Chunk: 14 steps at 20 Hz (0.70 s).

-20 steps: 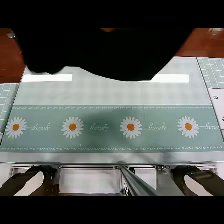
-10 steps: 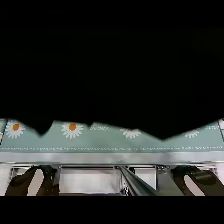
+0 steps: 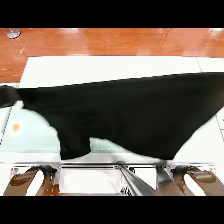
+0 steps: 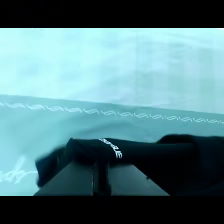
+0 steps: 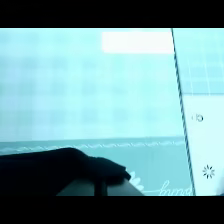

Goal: Fold the shirts.

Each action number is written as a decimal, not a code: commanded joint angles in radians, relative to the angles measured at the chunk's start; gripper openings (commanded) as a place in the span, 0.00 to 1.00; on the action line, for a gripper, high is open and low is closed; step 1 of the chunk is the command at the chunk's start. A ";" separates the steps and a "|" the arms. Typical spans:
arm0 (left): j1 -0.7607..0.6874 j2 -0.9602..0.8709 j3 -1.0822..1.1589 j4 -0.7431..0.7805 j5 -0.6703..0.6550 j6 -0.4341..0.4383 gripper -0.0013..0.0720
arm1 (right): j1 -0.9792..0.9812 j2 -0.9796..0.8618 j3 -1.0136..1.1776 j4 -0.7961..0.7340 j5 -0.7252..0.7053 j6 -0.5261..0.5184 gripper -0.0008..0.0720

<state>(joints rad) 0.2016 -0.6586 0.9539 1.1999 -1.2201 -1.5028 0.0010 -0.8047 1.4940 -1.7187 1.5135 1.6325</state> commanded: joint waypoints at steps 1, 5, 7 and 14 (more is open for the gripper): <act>-0.058 -0.156 -0.190 -0.100 0.344 -0.006 0.05 | -0.164 -0.202 -0.098 0.220 -0.227 -0.010 0.06; -0.153 -0.438 -0.126 -0.146 0.631 -0.006 0.05 | -0.217 -0.501 -0.043 0.505 -0.405 -0.089 0.06; -0.181 -0.578 -0.032 -0.147 0.689 -0.048 0.05 | -0.217 -0.656 0.023 0.624 -0.443 -0.088 0.06; -0.177 -0.875 0.254 -0.165 0.641 -0.145 0.11 | -0.185 -1.017 0.259 0.816 -0.453 -0.038 0.26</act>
<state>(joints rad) 0.0280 -1.4303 1.1172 1.0531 -0.5697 -1.6024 -0.1951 -1.7023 1.6917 -1.0145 1.0798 1.5719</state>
